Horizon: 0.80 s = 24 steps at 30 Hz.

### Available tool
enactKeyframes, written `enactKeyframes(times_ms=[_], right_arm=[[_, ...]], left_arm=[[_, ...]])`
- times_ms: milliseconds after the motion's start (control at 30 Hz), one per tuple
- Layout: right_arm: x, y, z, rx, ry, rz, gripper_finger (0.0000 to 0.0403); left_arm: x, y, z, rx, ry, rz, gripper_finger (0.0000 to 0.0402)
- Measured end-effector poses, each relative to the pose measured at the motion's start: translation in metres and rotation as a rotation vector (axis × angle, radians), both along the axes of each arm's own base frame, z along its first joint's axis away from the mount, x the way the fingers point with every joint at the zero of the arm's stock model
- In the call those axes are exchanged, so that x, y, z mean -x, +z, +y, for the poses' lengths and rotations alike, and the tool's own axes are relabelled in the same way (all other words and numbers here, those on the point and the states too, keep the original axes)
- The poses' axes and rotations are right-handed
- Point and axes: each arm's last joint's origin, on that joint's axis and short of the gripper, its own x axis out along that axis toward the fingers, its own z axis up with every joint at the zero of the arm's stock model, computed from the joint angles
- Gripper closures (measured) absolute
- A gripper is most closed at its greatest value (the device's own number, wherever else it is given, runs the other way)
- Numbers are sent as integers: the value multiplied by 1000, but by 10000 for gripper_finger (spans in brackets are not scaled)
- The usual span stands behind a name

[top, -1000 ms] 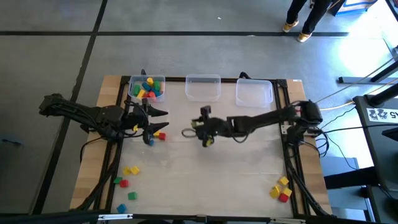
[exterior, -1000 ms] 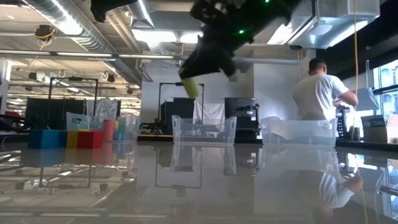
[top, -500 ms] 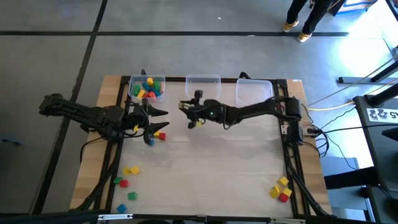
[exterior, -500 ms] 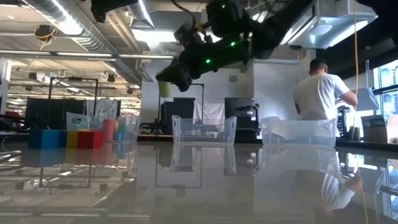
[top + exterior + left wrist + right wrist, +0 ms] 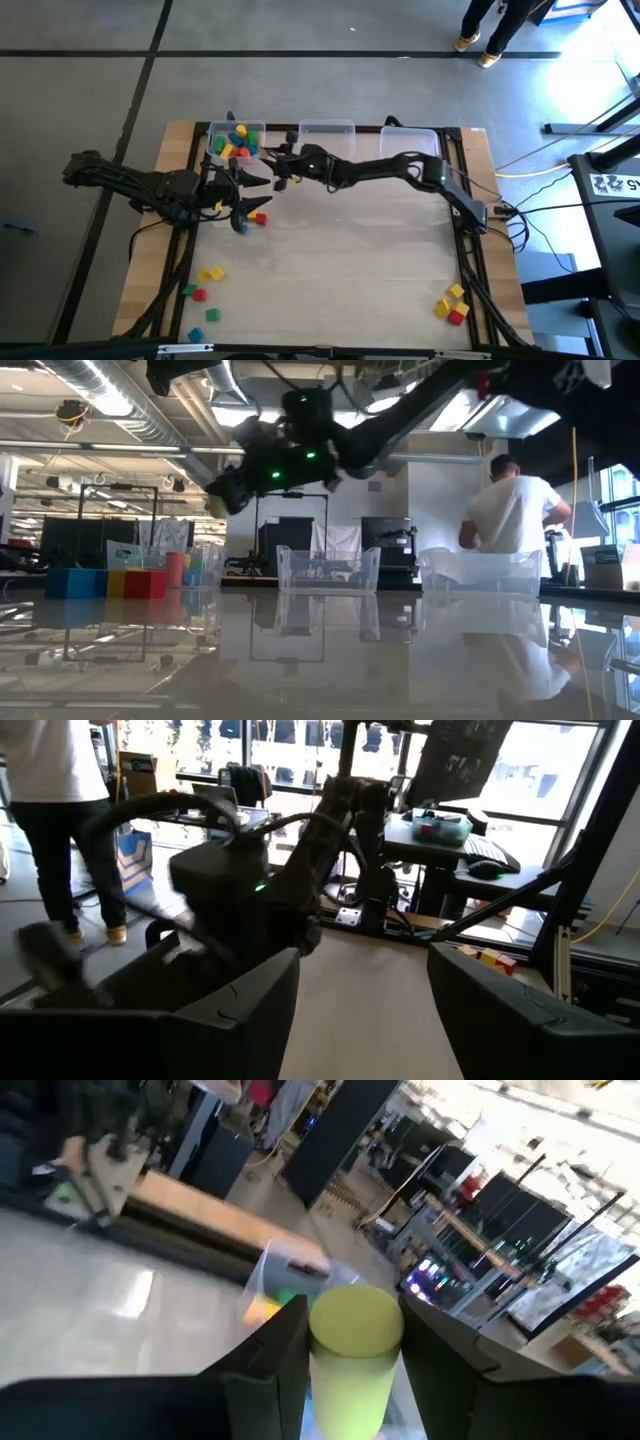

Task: Sort blocks by size
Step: Put the cylindrical light green block into the left transparent bin

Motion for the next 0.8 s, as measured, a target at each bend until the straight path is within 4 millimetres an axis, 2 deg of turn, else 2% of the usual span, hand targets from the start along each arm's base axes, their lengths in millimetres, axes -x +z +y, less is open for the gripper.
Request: enactKeyframes(times_ms=[200, 367, 467, 633, 800], right_arm=[[-31, -1, -21, 27, -25, -21, 265], [-48, -4, -38, 35, -42, -65, 265], [-53, -7, -46, 39, -52, -79, 265], [-57, -15, -47, 37, -64, -75, 259], [-57, -15, -46, 37, -61, -74, 217]], left_arm=[[0, -1, 0, -1, 0, 5, 183], [0, -1, 0, -4, 2, 6, 183], [0, 0, 1, -7, 6, 1, 183], [0, 0, 1, -4, 7, 5, 183], [0, 0, 1, 3, 7, 3, 183]])
